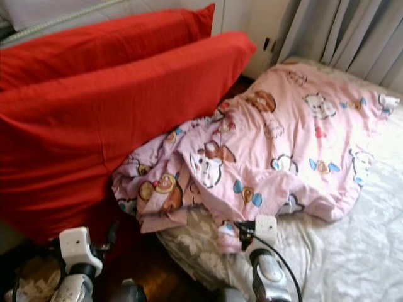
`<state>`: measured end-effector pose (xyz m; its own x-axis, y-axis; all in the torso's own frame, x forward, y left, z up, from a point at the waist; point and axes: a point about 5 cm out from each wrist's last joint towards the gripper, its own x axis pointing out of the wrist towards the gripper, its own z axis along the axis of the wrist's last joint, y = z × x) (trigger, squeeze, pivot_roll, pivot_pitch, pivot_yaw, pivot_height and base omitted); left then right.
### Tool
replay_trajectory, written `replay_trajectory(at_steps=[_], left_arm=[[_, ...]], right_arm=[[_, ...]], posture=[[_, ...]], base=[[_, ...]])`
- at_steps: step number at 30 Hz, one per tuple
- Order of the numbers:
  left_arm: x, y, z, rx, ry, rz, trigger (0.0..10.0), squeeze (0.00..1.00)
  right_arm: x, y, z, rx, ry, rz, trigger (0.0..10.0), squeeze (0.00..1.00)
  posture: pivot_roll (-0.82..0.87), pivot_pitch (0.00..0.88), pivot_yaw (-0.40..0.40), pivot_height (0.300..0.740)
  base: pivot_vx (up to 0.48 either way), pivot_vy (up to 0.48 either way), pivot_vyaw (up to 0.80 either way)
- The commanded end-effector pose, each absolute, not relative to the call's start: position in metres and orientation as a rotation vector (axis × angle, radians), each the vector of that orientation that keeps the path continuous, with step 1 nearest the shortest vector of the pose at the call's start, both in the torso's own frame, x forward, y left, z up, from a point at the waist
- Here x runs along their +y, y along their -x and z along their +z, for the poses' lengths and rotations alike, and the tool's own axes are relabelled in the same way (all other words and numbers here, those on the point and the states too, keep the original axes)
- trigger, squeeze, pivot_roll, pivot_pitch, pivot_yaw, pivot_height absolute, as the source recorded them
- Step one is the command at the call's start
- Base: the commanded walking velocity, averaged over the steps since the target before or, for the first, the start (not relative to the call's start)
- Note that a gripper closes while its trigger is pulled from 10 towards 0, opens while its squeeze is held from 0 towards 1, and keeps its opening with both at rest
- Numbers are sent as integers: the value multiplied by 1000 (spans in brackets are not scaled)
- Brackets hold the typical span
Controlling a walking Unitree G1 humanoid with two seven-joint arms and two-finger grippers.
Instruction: Clean up the room
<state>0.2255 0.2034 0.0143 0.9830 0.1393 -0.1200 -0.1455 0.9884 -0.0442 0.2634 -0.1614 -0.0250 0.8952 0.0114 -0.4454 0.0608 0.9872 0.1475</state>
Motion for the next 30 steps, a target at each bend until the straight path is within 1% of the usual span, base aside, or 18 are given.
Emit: replay_trajectory(at_steps=[1, 14, 18, 19, 20, 22, 28, 29, 30], left_arm=[[204, -221, 12, 135, 68, 152, 10000, 0], [203, -212, 16, 157, 67, 151, 10000, 0], [202, -210, 15, 168, 67, 147, 10000, 0], [202, -210, 15, 168, 67, 147, 10000, 0], [202, -209, 16, 173, 66, 146, 10000, 0], [202, -209, 16, 176, 65, 145, 10000, 0], [202, -207, 15, 187, 61, 134, 10000, 0], [201, -207, 15, 188, 61, 133, 10000, 0], [201, -207, 16, 189, 61, 131, 10000, 0]], right_arm=[[-162, -264, -25, 463, -165, -34, 10000, 0], [-163, -269, -22, 475, -185, -62, 10000, 0], [-162, -271, -24, 520, -193, -67, 10000, 0], [-162, -271, -24, 520, -193, -67, 10000, 0], [-161, -273, -22, 511, -192, -58, 10000, 0], [-161, -276, -18, 470, -226, -65, 10000, 0], [-161, -281, -15, 476, -262, -81, 10000, 0], [-161, -283, -13, 470, -273, -79, 10000, 427], [-161, -286, -11, 461, -285, -80, 10000, 1000]], posture=[[-1, 196, -57, 653], [13, 224, -53, 653], [18, 228, -44, 653], [18, 228, -44, 653], [21, 233, -41, 638], [23, 236, -39, 638], [22, 239, -36, 638], [22, 239, -36, 638], [21, 238, -34, 638]], base=[[0, 0, 0], [0, 0, 0], [0, 0, 0], [0, 0, 0], [0, 0, 0], [0, 0, 0], [0, 0, 0], [0, 0, 0], [0, 0, 0]])
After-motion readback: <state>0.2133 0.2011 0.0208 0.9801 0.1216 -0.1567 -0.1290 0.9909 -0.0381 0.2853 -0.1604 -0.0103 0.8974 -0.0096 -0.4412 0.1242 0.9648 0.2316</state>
